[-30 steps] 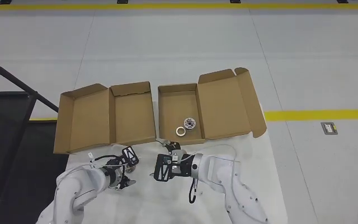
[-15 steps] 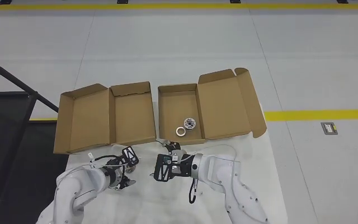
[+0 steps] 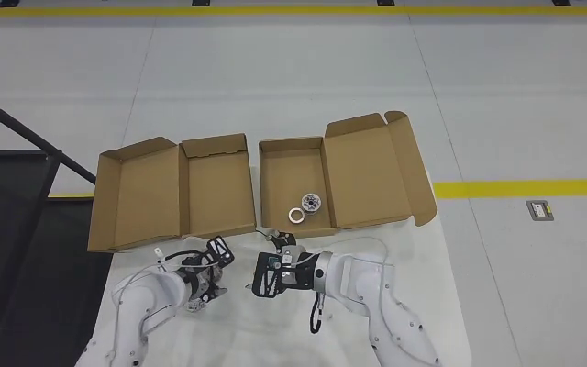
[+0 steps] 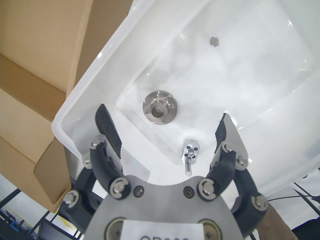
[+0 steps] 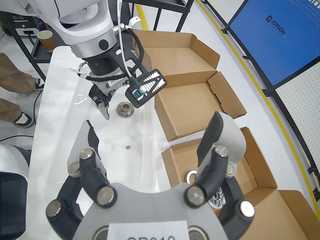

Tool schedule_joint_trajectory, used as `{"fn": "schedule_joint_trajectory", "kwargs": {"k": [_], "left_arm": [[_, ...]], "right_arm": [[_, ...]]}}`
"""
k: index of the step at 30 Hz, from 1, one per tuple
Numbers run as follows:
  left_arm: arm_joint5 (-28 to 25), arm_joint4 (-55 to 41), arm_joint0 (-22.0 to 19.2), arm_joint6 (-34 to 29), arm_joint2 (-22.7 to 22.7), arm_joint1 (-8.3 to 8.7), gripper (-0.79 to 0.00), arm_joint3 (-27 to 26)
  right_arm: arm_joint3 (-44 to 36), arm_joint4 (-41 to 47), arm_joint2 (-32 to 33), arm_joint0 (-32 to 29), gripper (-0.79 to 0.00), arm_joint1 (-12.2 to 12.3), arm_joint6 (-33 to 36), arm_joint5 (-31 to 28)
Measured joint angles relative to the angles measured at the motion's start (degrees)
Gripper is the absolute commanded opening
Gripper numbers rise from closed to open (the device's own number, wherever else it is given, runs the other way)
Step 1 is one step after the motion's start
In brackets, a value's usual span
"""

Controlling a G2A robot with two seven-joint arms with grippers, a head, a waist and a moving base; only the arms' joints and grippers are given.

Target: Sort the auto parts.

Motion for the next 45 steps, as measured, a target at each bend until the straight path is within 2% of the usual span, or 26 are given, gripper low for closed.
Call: {"fn": "schedule_joint_trajectory", "kwargs": {"k": [5, 10, 15, 18, 20, 24, 25, 36, 45], "left_arm": [[3.2, 0.9, -1.3, -2.0, 1.7, -0.28, -0.083, 1.4], [4.9, 1.1, -3.1, -2.8, 2.8, -0.50, -0.145, 3.5], [5.9, 0.6, -4.8, -3.4, 4.1, -0.79, -0.142, 6.2], [6.1, 0.3, -6.0, -3.5, 4.9, -0.97, -0.197, 8.0], [6.3, 0.0, -6.5, -3.5, 5.3, -1.06, -0.203, 8.9], [6.1, -0.9, -7.6, -3.9, 6.1, -1.25, -0.394, 10.5], [5.9, -1.0, -7.8, -4.0, 6.3, -1.28, -0.409, 10.7], [5.5, -2.0, -8.8, -5.9, 7.0, -1.45, -0.406, 11.9], [5.3, -3.1, -9.4, -6.9, 7.0, -1.48, -0.440, 12.8]], "right_arm": [[0.0, 0.0, 0.0, 0.0, 0.000, 0.0, 0.0, 0.0], [0.0, 0.0, 0.0, 0.0, 0.000, 0.0, 0.0, 0.0], [0.0, 0.0, 0.0, 0.0, 0.000, 0.0, 0.0, 0.0], [0.0, 0.0, 0.0, 0.0, 0.000, 0.0, 0.0, 0.0], [0.0, 0.0, 0.0, 0.0, 0.000, 0.0, 0.0, 0.0], [0.0, 0.0, 0.0, 0.0, 0.000, 0.0, 0.0, 0.0], [0.0, 0.0, 0.0, 0.0, 0.000, 0.0, 0.0, 0.0], [0.0, 0.0, 0.0, 0.0, 0.000, 0.0, 0.0, 0.0], [0.0, 0.0, 0.0, 0.0, 0.000, 0.0, 0.0, 0.0]]}}
